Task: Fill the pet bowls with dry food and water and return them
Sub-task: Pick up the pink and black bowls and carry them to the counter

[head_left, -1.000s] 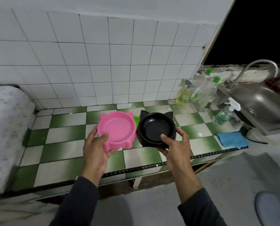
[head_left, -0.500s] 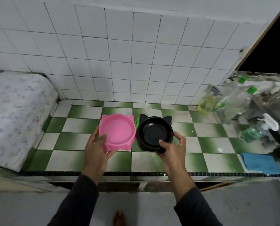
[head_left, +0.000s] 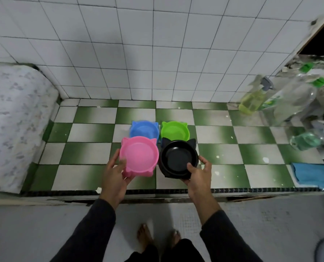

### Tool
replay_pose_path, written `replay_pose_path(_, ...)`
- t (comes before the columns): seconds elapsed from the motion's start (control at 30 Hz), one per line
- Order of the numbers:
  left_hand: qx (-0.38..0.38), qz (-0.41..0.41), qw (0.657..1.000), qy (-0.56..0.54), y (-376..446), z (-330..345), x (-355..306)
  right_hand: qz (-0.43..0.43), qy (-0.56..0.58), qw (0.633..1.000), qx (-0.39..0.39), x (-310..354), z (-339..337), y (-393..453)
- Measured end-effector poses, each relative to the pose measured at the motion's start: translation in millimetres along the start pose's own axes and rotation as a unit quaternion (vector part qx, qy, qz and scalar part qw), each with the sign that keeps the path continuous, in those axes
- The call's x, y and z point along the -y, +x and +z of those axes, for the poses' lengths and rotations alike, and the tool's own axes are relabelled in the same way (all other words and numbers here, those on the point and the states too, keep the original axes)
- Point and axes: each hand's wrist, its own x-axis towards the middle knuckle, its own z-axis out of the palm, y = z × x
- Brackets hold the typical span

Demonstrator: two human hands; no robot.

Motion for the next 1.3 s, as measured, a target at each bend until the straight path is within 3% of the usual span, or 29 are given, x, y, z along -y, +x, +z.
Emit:
replay_pose_path(0.6, -0.077, -0.074, 0.994, -0.001, 37.5, -6.0, 49.5, 0.043, -0.093, 0.994, -0.026, -40.3, -17.1, 65.7)
replay_pose_path(0.83, -0.139, -0.015, 0.975, 0.173, 41.7, 4.4, 53.3, -0.023, -0.185, 0.982, -0.032, -35.8, -23.7, 69.0)
replay_pose_path(1.07, -0.212, 0.001, 0.928, 0.306, 47.1, 18.0, 55.6, -0.081, -0.339, 0.935, -0.056, -32.9, -25.4, 74.3)
replay_pose_path(1.3, -0.211, 0.008, 0.916, 0.341, 48.5, 21.6, 56.9, -0.114, -0.425, 0.894, -0.077, -26.5, -28.7, 82.2)
